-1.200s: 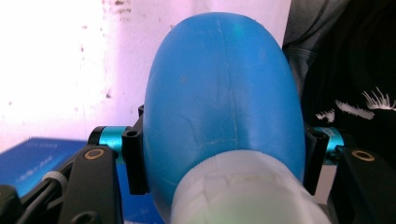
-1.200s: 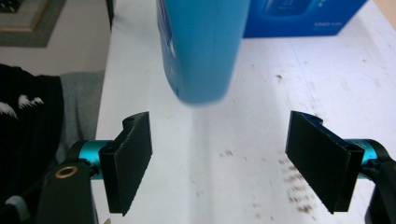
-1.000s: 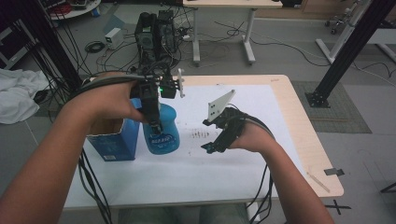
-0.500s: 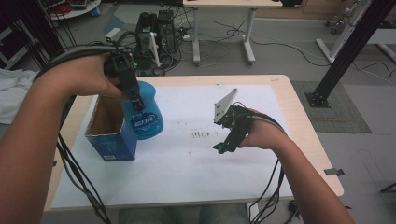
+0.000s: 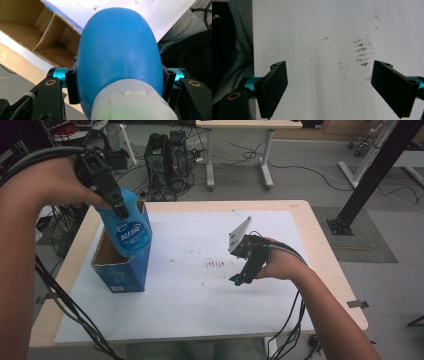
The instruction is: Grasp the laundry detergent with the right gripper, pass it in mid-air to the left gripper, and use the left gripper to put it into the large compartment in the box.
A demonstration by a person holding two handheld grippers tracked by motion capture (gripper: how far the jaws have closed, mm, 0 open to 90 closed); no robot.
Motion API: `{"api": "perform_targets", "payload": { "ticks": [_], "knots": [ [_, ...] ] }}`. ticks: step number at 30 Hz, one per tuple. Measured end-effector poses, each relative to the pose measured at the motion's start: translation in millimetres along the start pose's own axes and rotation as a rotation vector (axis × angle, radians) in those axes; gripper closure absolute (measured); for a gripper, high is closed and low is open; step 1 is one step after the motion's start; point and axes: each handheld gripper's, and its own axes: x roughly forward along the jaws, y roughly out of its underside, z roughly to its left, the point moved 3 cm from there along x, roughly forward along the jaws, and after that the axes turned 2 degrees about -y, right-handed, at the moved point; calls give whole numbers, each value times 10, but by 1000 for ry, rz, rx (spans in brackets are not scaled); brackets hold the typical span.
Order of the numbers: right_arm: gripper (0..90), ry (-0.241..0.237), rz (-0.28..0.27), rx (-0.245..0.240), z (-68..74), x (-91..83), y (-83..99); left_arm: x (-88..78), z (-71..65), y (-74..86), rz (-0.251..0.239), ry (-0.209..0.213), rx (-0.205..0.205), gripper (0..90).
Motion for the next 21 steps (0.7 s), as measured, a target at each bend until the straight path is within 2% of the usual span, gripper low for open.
{"api": "perform_targets", "payload": {
  "ticks": [1, 5, 8, 9, 10, 14, 17, 20, 21],
  "knots": [
    [131, -1, 2, -4, -5, 10, -4, -19, 31, 25, 5, -5, -5, 379],
    [132, -8, 10, -2, -10, 42, -21, -25, 110, 85, -10, -24, -78, 379],
    [131, -12, 18, -1, -9, 56, -29, -19, 172, 117, -10, -31, -108, 379],
    [131, -14, 19, -1, -7, 59, -29, -16, 195, 127, -3, -39, -95, 379],
    [131, -12, 22, 3, -3, 60, -28, -4, 201, 131, -10, -41, -113, 379],
    [131, -9, 28, 1, -4, 57, -20, 54, 283, 155, 2, -51, -126, 379],
    [131, -7, 26, 4, 5, 53, -21, 105, 344, 168, 4, -54, -153, 379],
    [132, -2, 30, 8, 13, 46, -19, 142, 418, 175, 16, -61, -151, 378],
    [131, -2, 30, 9, 14, 46, -18, 168, 433, 175, 8, -65, -171, 378]
  ]
}}
